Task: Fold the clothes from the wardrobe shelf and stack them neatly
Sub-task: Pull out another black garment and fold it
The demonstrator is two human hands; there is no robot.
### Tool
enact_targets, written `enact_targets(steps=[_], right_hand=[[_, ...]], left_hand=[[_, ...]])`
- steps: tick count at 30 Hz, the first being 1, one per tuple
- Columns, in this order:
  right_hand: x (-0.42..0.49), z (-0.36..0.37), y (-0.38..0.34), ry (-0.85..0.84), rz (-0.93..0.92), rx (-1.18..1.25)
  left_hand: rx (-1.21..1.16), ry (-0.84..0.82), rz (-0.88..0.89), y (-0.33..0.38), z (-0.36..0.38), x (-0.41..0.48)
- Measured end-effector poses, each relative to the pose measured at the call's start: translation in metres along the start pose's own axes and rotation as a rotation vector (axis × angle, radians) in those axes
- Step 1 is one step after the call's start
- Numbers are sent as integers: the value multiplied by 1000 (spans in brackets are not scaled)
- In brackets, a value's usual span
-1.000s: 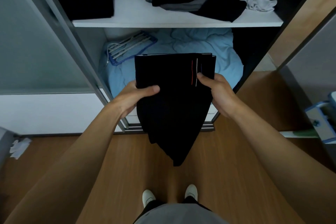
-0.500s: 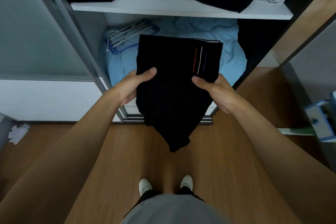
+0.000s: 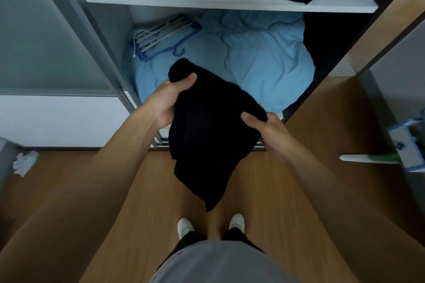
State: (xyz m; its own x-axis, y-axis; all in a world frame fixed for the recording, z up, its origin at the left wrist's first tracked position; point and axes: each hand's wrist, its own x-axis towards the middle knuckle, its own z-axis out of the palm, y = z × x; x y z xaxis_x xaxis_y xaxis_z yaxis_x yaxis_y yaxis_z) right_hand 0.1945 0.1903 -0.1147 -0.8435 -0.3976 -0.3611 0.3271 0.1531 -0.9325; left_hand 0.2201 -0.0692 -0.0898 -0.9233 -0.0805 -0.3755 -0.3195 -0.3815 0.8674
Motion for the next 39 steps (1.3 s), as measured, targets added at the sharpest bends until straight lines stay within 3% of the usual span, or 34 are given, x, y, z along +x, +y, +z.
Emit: enact_targets(steps=[5,8,10,14,17,20,25,28,30,31,34,37,39], right_hand=[[4,5,-10,-2,44,181],[6,2,-16,-17,186,154],[6,-8,-26,-1,266,201],[6,-25,-28,-98,162,421],[1,-2,-3,-84,165,219],[3,11,8,-15,119,229],[5,4,-7,-34,199,420],[8,6,-3,-18,290,438],[8,4,-4,-5,339,415],[8,-1,-5,0,353,415],[9,-27,-14,9,309,485],[2,-36,-15,-74,199,589],[-5,-21,-4,-77,192,450]], left_hand=[[170,-98,-190,-30,-32,-12],[277,-61,-159,-47,-29,-18],[213,-27,-115,-47,-25,-18],[4,16,-108,-32,-12,-17],[28,30,-142,-26,-3,-14],[14,38,-181,-26,-5,-12],[-326,-155,-182,-50,-41,-21],[26,-146,-225,-75,-32,-25],[312,-23,-146,-78,-18,-22],[345,52,-126,-77,-12,-20],[208,172,-113,-65,0,-16],[8,131,-122,-52,5,-17],[-56,93,-178,-48,8,-17]])
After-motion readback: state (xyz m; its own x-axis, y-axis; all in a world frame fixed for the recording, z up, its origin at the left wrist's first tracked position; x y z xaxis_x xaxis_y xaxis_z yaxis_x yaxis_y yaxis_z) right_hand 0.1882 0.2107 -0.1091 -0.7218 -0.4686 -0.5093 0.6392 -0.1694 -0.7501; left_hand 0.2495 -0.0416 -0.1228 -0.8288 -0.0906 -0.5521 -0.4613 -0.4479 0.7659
